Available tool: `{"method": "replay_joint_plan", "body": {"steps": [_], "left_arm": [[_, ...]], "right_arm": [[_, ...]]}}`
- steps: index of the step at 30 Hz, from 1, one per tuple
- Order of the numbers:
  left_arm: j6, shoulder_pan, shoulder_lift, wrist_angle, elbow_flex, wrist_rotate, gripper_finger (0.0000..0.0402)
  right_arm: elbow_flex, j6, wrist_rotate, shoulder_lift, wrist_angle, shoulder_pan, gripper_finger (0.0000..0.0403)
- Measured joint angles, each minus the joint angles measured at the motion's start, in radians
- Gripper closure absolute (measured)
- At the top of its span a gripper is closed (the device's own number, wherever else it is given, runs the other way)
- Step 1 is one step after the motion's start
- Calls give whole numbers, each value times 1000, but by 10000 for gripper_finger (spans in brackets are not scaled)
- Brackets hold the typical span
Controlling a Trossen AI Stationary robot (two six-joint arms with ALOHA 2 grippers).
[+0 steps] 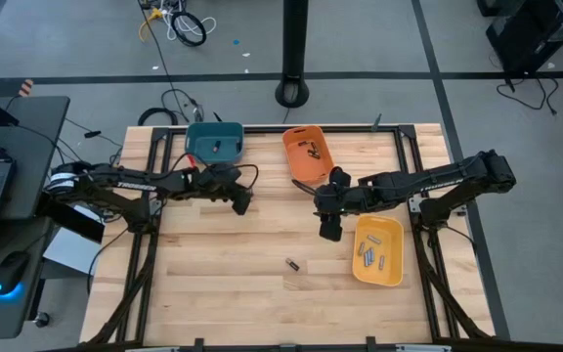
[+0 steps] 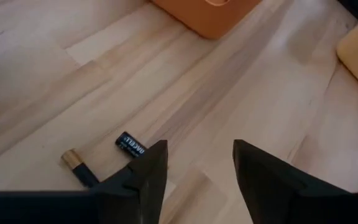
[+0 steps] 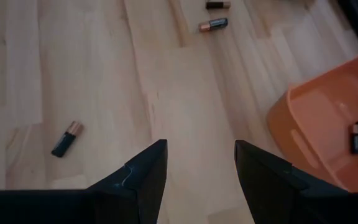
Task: Sort batteries
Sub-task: Put the big black battery into the blue bin
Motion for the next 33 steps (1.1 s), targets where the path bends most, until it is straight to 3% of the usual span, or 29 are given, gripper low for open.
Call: {"method": "replay_joint_plan", "body": {"steps": [19, 33], "left_arm": [[-103, 0, 232, -218, 182, -63, 208], [-124, 0, 356, -143, 185, -81, 208]], "right_arm": [[-11, -149, 32, 0, 57, -6, 205], [-109, -168, 32, 1, 161, -10, 206]]}}
